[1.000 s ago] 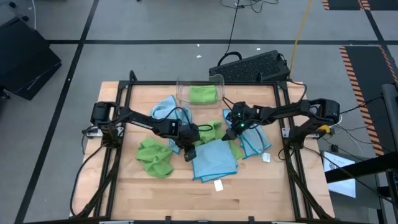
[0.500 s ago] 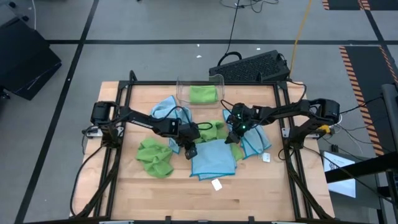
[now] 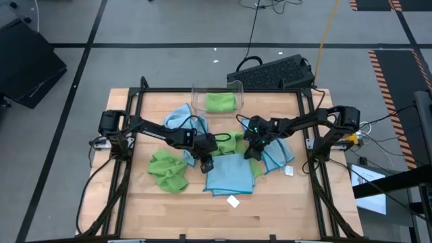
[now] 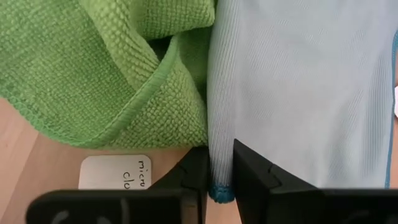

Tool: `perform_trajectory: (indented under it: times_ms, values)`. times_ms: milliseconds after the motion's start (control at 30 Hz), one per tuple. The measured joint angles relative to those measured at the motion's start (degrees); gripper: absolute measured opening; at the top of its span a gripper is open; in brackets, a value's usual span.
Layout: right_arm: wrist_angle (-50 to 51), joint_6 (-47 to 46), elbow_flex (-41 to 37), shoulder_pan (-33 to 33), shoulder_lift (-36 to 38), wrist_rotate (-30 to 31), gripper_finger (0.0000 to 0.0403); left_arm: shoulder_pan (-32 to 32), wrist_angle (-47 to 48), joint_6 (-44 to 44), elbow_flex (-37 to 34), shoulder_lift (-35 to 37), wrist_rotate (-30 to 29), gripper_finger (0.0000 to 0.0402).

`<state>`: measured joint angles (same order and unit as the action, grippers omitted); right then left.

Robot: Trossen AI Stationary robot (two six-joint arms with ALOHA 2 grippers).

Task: Fold microfiber towels
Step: Fold the bottom blue microfiber cloth

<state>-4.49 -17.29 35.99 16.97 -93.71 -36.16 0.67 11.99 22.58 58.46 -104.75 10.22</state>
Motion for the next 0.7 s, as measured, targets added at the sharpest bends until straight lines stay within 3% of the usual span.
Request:
perform_trajectory:
  times_ms: [200, 533, 700]
  values:
    - [1.33, 0.29, -0.15, 1.10, 2.27, 0.29, 0.0009, 0.00, 2.15, 3.08, 0.04, 0.00, 0.10, 0.0060]
    - [3.56, -0.06, -0.15, 1.77, 8.79, 0.14, 0.0003, 0.04, 4.17, 9.04, 0.04, 1.48, 5.03, 0.0059]
    - [3.46, -0.93, -0.15, 0.77, 9.22, 0.13, 0.0002, -0.62, 2.39, 4.67, 0.04, 4.78, 4.15, 0.0013]
